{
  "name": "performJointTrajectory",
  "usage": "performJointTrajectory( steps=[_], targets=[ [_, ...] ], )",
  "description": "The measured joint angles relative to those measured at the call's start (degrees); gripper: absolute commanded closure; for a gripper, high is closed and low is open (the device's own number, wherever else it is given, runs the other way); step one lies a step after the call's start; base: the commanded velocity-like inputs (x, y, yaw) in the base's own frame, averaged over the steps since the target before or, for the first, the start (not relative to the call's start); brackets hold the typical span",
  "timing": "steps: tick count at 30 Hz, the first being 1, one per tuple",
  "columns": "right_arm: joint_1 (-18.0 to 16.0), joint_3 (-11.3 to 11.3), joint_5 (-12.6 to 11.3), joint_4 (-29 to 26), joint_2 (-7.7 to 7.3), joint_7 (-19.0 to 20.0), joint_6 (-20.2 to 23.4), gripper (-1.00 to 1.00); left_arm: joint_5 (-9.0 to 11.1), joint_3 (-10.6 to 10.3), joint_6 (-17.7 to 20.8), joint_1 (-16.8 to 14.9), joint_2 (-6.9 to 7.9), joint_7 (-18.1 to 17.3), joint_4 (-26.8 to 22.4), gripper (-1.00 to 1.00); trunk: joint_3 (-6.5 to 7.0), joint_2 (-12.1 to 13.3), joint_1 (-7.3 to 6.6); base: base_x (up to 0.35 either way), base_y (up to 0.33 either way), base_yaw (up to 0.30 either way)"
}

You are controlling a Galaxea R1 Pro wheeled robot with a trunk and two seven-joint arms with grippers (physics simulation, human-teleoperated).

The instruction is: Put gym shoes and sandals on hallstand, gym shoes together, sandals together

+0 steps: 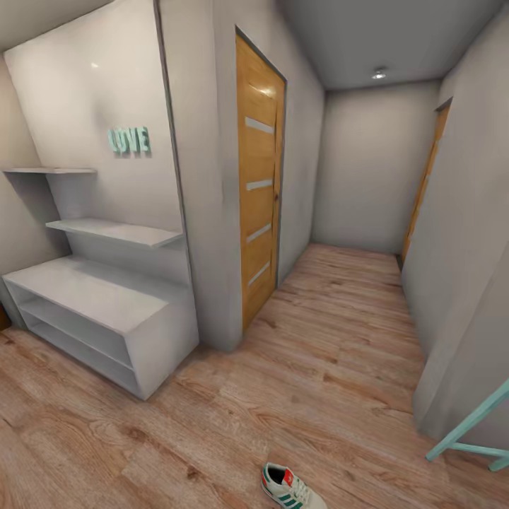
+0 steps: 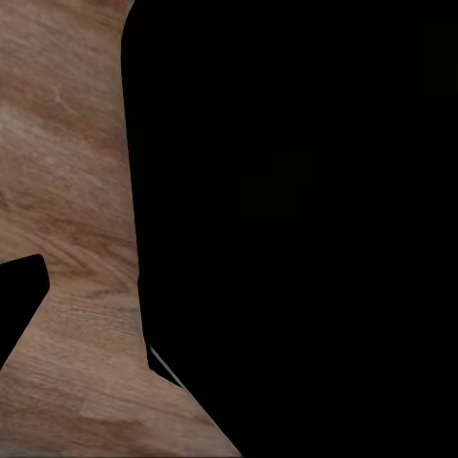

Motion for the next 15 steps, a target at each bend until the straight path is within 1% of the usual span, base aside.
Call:
performJointTrajectory(
  steps=[1, 3, 8, 15],
  targets=[
    [-0.32, -0.08, 0.24, -0.08, -0.08, 0.29, -0.07, -1.00, 0.14, 0.15, -0.29, -0.04, -0.24, -0.15, -0.29, -1.00, 0.02, 0.01, 0.00, 0.000, 0.000, 0.000],
    [-0.41, -0.08, 0.22, -0.08, -0.08, 0.86, -0.08, -1.00, 0.14, 0.16, -0.87, -0.02, -0.26, -0.16, -0.94, -1.00, 0.02, 0.01, 0.00, 0.000, 0.000, 0.000],
    [-0.42, -0.20, -0.09, -0.08, -0.09, 0.83, -0.06, -1.00, 0.15, 0.16, -1.09, -0.01, -0.26, -0.16, -1.33, -1.00, 0.02, 0.01, 0.00, 0.000, 0.000, 0.000],
    [-0.42, -0.26, -0.24, -0.08, -0.08, 0.77, -0.08, -1.00, 0.16, 0.20, -3.32, -0.01, -0.22, -0.13, -2.45, -1.00, 0.02, 0.01, 0.00, 0.000, 0.000, 0.000]
  ],
)
